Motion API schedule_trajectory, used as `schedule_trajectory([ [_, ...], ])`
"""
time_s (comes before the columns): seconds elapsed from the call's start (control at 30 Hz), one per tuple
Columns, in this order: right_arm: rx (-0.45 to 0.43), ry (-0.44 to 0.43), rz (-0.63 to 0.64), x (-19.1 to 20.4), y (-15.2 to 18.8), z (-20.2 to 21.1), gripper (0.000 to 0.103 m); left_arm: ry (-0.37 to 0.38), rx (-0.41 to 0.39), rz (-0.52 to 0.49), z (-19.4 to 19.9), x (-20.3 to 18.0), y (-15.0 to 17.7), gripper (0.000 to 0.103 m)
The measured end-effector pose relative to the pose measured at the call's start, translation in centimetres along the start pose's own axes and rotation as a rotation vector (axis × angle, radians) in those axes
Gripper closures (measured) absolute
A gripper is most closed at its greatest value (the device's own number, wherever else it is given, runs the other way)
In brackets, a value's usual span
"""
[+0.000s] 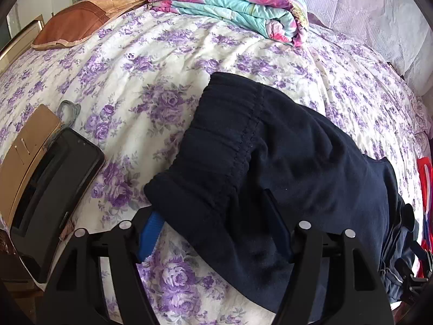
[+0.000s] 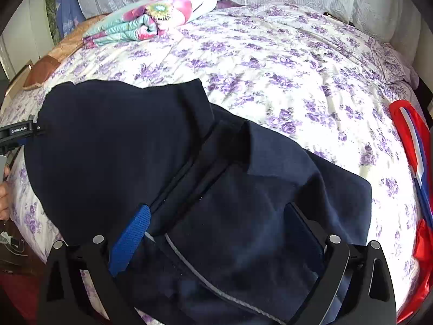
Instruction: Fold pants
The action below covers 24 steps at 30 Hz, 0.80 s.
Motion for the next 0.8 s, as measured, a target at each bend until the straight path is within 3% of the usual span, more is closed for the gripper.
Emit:
schedule_trajectory([
  [0.13,0.010,-0.031,-0.008,0.5,0.2,-0.2,0.004,0.045,0.021,0.042,-0.2,0.8,0.7,0.024],
  [0.27,-0.018,-0.044,0.004,0.7,0.2,0.3,0.004,0.121,0.034,0.097,-0.2,1.7,2.0,0.023],
  [0.4,-0.049,-0.158,0.007,2.9,-2.3,0.6,0.003,0.155,0.039,0.106,-0.1,1.6,2.4,0.023],
  [0.53,-0.036,-0.312,0.023,8.1,-6.4,-0.3,0.004,0.139,0.040,0.088,-0.6,1.4,2.1,0.021],
  [0.67,0.055,-0.408,0.058,14.5,-9.3,-3.2,0.004,0.115,0.047,0.057,-1.0,0.9,1.8,0.014],
  [0.77,0.140,-0.414,0.105,19.1,-9.9,-6.1,0.004,0.106,0.046,0.038,-0.9,0.8,2.0,0.014],
  [0.8,0.156,-0.375,0.117,20.1,-10.1,-7.4,0.004,0.108,0.048,0.035,-0.9,0.8,2.1,0.014],
])
Point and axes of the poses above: each gripper's, at about its wrist camera, not at the fingertips, and z roughly against the way its jaws point, x to its left, y to its underside, the point moved 6 cm from there along -z, roughly the way its jaws point, and after that the axes turned 10 degrees about -z, right-handed, at the moved point
